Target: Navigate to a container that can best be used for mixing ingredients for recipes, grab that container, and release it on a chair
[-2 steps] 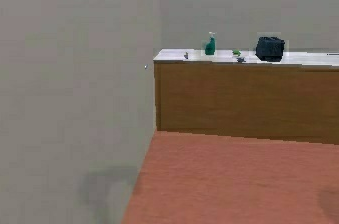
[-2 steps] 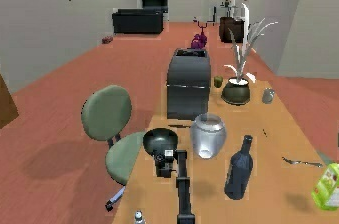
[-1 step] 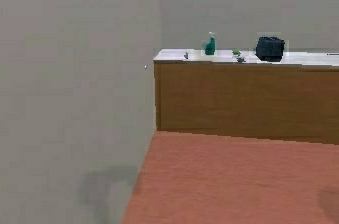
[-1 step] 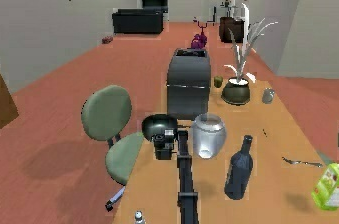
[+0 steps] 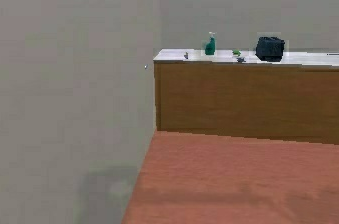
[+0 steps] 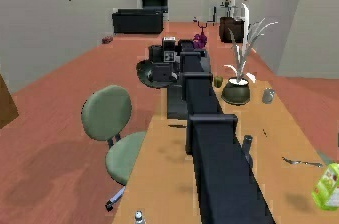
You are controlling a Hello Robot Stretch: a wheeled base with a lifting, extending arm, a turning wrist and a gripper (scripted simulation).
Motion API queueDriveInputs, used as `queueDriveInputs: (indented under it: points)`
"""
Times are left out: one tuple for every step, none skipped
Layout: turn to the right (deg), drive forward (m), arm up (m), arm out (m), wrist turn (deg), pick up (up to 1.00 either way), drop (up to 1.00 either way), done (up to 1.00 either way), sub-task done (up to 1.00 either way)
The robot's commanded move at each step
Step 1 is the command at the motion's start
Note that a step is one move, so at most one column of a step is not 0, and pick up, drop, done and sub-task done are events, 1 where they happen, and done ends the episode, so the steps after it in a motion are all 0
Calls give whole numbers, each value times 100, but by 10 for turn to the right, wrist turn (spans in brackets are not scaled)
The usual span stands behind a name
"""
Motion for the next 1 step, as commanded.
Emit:
queueDriveInputs:
  points:
    - [0,0,0,0,-450,0,0,0,0]
